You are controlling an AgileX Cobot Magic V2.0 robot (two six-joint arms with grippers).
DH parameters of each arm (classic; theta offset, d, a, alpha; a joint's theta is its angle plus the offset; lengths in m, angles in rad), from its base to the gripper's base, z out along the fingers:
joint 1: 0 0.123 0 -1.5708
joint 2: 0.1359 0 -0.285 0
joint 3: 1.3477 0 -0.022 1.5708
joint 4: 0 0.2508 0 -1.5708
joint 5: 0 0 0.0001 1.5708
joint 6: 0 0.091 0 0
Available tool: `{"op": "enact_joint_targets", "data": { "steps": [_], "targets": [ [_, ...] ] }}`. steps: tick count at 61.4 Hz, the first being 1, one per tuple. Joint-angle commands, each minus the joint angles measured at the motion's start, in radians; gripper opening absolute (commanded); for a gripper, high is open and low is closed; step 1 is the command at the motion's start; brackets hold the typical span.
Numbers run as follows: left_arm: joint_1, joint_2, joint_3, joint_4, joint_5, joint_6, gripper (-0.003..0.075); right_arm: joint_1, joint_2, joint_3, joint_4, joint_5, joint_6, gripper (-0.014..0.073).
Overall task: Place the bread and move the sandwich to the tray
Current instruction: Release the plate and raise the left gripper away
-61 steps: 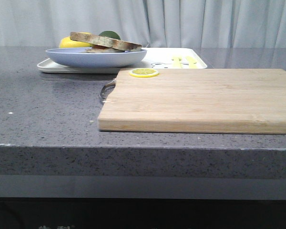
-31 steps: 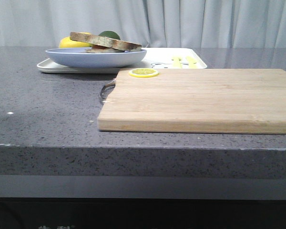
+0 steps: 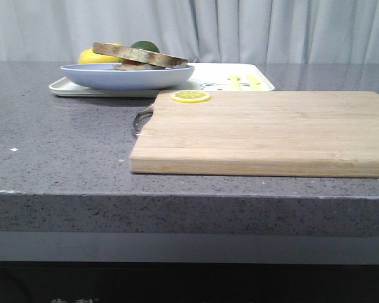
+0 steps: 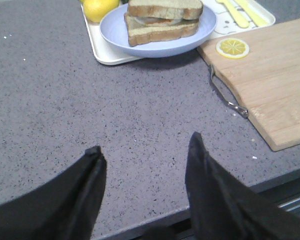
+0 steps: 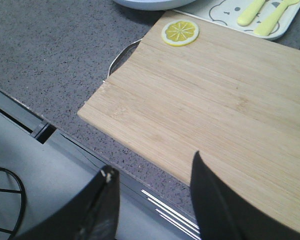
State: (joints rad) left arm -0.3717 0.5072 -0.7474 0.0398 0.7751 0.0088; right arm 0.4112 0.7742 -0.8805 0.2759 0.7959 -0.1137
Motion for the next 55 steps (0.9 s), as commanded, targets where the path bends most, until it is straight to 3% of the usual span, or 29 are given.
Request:
{"op": "enact_joint_targets", "data": {
  "steps": [1,18,34,37,55],
  "targets": [
    [-0.006,-0.013,-0.023,0.009,-0.072,-0.019,0.0365,-0.001,-0.008,-0.027,0.005,-0.066,-0.004,0.0363],
    [-0.006,-0.013,-0.023,0.009,-0.076,-0.019,0.0343,-0.001,-0.008,-0.027,-0.086,-0.052,-0.004,0.0329],
    [-0.006,-0.013,-0.023,0.009,-0.078,-0.019,0.0021,-0.001,-0.005,-0.027,-0.086,-0.029,-0.004,-0.0072],
    [-0.006,-0.013,-0.023,0.009,-0.075,-0.019,-0.0022,-0.001,-0.002,-0.027,-0.086,-0.029,-0.004,-0.0062],
    [-0.006,-0.013,-0.023,0.009,-0.074,-0.019,-0.0020,-0.001,0.008,-0.027,-0.084,-0.028,-0.004,-0.0067]
  ]
}}
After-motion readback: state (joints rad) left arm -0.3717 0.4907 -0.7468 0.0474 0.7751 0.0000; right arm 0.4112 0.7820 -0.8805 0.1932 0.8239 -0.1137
